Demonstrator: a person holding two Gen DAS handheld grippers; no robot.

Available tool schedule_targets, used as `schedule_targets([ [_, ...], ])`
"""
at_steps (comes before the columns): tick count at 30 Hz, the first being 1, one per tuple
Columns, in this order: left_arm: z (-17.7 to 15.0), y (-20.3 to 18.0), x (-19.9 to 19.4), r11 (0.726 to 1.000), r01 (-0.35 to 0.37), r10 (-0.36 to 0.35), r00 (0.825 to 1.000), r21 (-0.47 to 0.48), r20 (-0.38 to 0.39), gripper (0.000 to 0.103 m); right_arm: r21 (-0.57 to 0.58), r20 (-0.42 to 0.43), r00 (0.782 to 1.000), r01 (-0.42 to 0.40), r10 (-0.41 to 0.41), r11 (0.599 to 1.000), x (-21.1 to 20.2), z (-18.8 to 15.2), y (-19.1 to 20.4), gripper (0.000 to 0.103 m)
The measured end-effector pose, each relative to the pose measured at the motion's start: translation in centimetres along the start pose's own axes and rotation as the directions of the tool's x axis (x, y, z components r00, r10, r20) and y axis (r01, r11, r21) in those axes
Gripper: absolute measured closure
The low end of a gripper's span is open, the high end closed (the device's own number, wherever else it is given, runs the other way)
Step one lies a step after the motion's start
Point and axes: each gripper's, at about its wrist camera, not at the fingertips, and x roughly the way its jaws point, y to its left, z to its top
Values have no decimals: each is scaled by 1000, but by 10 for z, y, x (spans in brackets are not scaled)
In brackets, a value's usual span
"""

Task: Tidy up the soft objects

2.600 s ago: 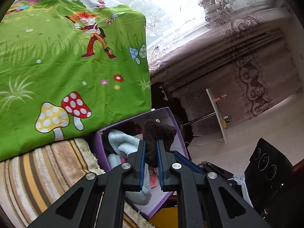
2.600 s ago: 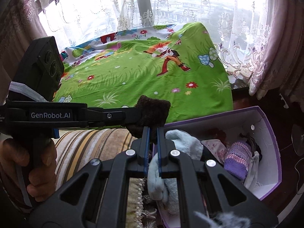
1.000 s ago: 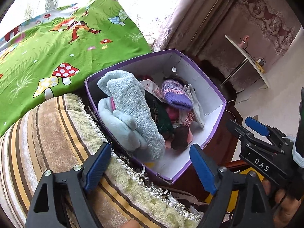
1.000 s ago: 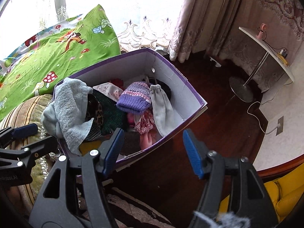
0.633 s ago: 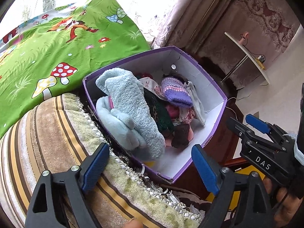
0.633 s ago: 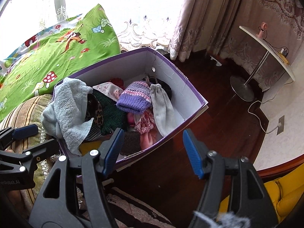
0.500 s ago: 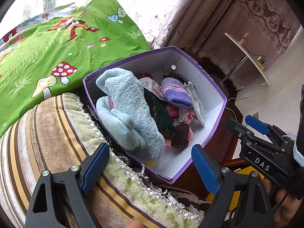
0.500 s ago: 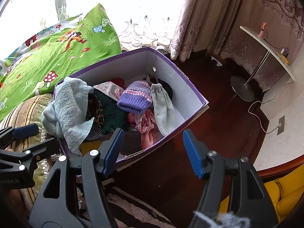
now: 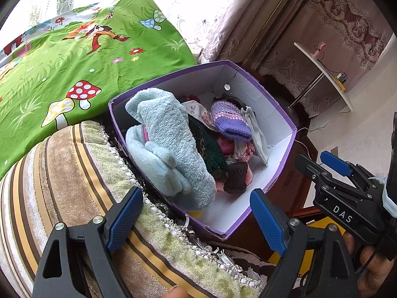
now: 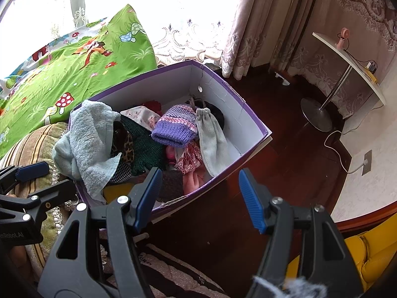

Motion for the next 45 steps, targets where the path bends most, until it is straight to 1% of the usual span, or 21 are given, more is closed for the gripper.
schedule_targets([
  [45,-1,0,1,1000,-1,1,1000,1,-1,14,4,-5,1000,4,-4,1000,2,-4,-1,35],
])
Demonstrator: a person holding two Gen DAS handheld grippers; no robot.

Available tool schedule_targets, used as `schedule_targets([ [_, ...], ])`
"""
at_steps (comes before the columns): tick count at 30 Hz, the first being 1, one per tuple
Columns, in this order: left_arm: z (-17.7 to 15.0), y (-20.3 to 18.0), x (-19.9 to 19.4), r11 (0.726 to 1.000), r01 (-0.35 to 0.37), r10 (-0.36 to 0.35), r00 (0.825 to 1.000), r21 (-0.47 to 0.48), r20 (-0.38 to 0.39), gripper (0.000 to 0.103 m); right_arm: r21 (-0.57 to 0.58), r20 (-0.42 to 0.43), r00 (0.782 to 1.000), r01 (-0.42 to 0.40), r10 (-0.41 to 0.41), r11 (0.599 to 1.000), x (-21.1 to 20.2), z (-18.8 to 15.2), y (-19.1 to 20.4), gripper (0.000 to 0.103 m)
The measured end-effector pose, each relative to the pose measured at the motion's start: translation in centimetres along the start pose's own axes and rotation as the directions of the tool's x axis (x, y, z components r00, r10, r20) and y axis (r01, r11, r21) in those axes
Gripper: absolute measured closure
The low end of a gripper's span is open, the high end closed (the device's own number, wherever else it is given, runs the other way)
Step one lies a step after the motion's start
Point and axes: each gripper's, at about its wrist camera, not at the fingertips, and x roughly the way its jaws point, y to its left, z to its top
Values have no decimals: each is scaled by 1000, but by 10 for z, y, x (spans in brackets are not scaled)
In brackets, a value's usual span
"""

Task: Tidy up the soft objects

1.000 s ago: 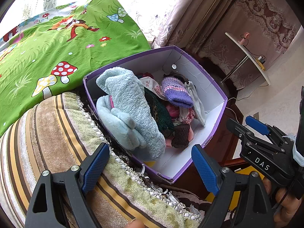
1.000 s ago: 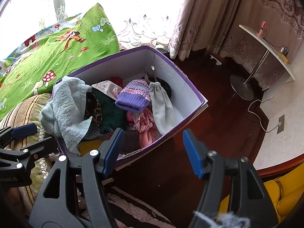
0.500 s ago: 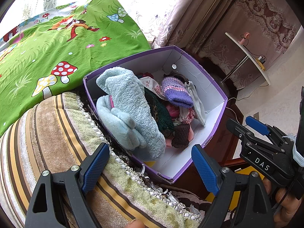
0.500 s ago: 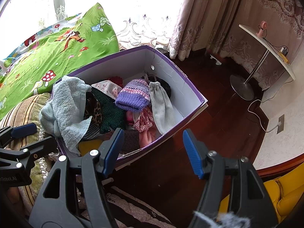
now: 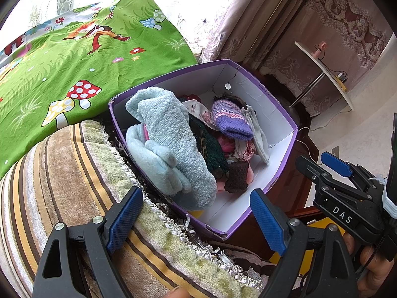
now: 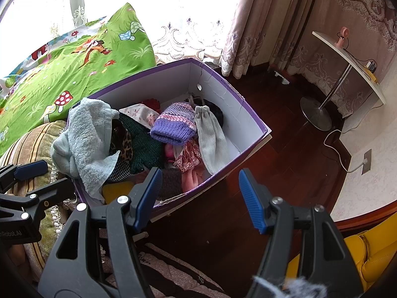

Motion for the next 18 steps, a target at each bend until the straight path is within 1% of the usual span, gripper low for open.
schedule_targets([
  [13,-2,1,0,1000,3,-3,1000,-4,9,14,1,-1,1000,1,-1,1000,0,-1,0,35],
  [18,-6,-3,0,1000,-15,14,1000,22,19,14,-1,-4,1000,-1,1,1000,2,-2,0,35],
])
